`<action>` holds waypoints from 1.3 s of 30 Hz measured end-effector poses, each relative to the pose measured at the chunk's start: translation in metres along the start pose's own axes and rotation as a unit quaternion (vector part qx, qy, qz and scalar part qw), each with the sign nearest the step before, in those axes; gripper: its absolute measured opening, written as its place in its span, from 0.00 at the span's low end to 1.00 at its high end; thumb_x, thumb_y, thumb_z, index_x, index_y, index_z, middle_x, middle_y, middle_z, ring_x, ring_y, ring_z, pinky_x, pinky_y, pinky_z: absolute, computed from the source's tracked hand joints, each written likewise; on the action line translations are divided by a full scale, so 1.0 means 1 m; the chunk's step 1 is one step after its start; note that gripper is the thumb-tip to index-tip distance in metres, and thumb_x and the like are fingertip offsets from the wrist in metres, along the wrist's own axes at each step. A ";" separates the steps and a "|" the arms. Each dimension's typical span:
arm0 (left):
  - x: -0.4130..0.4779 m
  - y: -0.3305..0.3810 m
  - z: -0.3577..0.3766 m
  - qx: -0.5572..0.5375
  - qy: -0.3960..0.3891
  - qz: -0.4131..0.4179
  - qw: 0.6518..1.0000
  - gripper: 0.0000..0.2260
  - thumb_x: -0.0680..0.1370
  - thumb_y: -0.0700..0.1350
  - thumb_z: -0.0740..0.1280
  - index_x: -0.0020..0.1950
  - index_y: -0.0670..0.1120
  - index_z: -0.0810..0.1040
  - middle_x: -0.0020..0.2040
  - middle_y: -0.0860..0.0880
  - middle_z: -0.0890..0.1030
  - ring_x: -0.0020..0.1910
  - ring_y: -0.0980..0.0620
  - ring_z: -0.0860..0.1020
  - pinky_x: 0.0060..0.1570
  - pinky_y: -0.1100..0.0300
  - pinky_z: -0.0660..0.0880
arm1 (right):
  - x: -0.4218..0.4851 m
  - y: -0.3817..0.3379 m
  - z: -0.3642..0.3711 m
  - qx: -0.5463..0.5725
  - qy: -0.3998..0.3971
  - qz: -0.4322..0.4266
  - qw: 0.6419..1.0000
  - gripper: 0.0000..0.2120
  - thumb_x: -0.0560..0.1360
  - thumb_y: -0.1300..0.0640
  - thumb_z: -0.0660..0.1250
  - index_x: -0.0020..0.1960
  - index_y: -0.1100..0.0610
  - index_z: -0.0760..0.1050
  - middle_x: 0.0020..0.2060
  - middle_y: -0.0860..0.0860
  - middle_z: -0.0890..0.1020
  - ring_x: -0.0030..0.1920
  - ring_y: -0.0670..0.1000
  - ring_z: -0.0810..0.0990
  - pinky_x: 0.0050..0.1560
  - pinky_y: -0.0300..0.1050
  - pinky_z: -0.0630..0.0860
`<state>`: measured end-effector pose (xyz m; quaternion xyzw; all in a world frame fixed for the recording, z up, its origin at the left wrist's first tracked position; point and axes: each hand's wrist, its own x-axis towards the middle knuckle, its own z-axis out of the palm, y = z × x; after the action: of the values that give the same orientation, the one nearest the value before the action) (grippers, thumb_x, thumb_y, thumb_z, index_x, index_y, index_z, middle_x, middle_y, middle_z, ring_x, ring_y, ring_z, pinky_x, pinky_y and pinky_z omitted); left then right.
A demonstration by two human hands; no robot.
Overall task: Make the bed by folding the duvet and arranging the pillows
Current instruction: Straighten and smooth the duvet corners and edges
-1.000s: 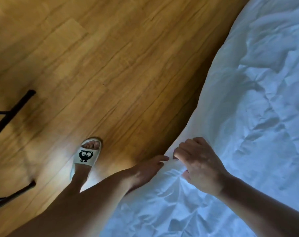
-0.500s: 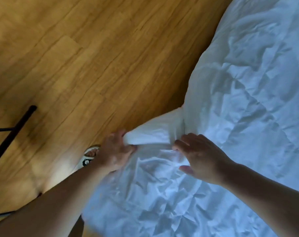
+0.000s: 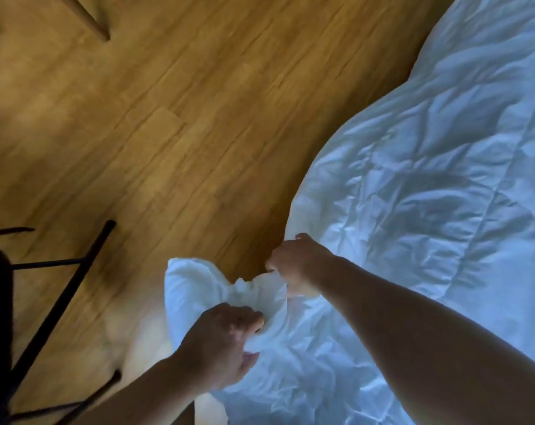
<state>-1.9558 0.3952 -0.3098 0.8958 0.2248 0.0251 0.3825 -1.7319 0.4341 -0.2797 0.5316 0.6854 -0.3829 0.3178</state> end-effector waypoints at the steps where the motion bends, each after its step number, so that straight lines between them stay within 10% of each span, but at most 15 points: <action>1: -0.001 -0.007 -0.002 -0.041 0.003 -0.004 0.999 0.21 0.66 0.57 0.76 0.38 0.55 0.63 0.32 0.58 0.70 0.29 0.59 0.68 0.33 0.67 0.65 | -0.005 0.000 0.004 0.004 0.034 -0.011 0.999 0.16 0.74 0.58 0.70 0.60 0.47 0.73 0.46 0.44 0.74 0.60 0.51 0.76 0.57 0.50 0.67; 5: 0.008 -0.033 -0.013 -0.106 0.053 -0.133 0.984 0.25 0.71 0.64 0.72 0.61 0.54 0.72 0.59 0.55 0.72 0.43 0.60 0.73 0.44 0.66 0.73 | -0.030 0.009 0.035 0.002 0.194 -0.080 0.978 0.23 0.61 0.63 0.76 0.52 0.51 0.72 0.40 0.48 0.75 0.43 0.52 0.75 0.35 0.48 0.71; 7: 0.025 -0.038 -0.015 -0.083 -0.033 -0.206 0.975 0.43 0.67 0.69 0.72 0.77 0.54 0.60 0.76 0.53 0.59 0.63 0.54 0.71 0.61 0.59 0.72 | -0.040 0.016 0.051 0.008 0.268 -0.108 0.957 0.29 0.52 0.67 0.76 0.47 0.51 0.68 0.36 0.48 0.74 0.36 0.53 0.74 0.29 0.45 0.69; 10: 0.055 -0.037 -0.014 0.006 -0.195 -0.164 0.967 0.42 0.65 0.73 0.68 0.76 0.58 0.66 0.80 0.56 0.59 0.79 0.50 0.54 0.75 0.42 0.58 | -0.055 0.024 0.059 0.036 0.342 -0.107 0.933 0.29 0.49 0.74 0.71 0.46 0.54 0.71 0.36 0.50 0.73 0.35 0.53 0.72 0.33 0.41 0.63; 13: 0.064 -0.037 -0.015 -0.017 -0.282 -0.173 0.944 0.31 0.65 0.72 0.67 0.63 0.58 0.74 0.62 0.55 0.80 0.66 0.50 0.74 0.74 0.43 0.58 | -0.070 0.038 0.072 0.053 0.378 -0.043 0.923 0.25 0.49 0.77 0.68 0.43 0.59 0.76 0.34 0.51 0.72 0.35 0.54 0.72 0.36 0.41 0.62; 16: 0.052 -0.039 -0.015 0.038 -0.316 -0.186 0.930 0.21 0.67 0.69 0.69 0.47 0.55 0.72 0.42 0.57 0.76 0.48 0.53 0.75 0.72 0.47 0.59 | -0.077 0.048 0.095 0.055 0.379 0.070 0.921 0.21 0.52 0.75 0.71 0.42 0.59 0.78 0.33 0.52 0.74 0.34 0.57 0.74 0.37 0.44 0.69; 23: -0.004 0.008 -0.033 -0.085 -0.423 -0.339 0.836 0.40 0.65 0.70 0.69 0.68 0.46 0.74 0.61 0.46 0.80 0.56 0.46 0.80 0.53 0.52 0.79 | -0.084 -0.029 0.132 0.220 0.393 0.214 0.867 0.23 0.70 0.60 0.74 0.64 0.57 0.76 0.57 0.56 0.79 0.58 0.61 0.78 0.52 0.56 0.80; 27: -0.004 0.083 -0.074 -0.306 -0.330 -0.364 0.816 0.06 0.76 0.49 0.72 0.50 0.54 0.78 0.50 0.49 0.82 0.47 0.51 0.81 0.52 0.56 0.77 | -0.122 -0.115 0.139 0.418 0.397 0.195 0.793 0.23 0.76 0.49 0.68 0.69 0.54 0.71 0.62 0.52 0.77 0.58 0.54 0.80 0.54 0.54 0.81; 31: -0.003 0.137 -0.099 -0.451 -0.290 -0.395 0.746 0.15 0.76 0.32 0.69 0.56 0.50 0.82 0.54 0.43 0.86 0.54 0.42 0.85 0.54 0.48 0.81 | -0.182 -0.181 0.144 0.558 0.401 0.227 0.690 0.22 0.76 0.41 0.62 0.67 0.47 0.71 0.59 0.43 0.76 0.53 0.41 0.80 0.46 0.49 0.83; 39: 0.011 0.258 -0.094 -0.432 -0.103 -0.484 0.754 0.21 0.67 0.43 0.76 0.60 0.46 0.80 0.51 0.42 0.86 0.48 0.37 0.85 0.50 0.41 0.83 | -0.315 -0.234 0.125 0.667 0.327 0.295 0.601 0.55 0.61 0.29 0.74 0.79 0.45 0.52 0.67 0.37 0.61 0.62 0.38 0.65 0.60 0.36 0.66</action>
<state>-1.8676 0.3071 -0.0652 0.4040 0.5528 -0.1611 0.7108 -1.8822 0.1398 -0.0336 0.8588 0.1044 -0.4197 -0.2746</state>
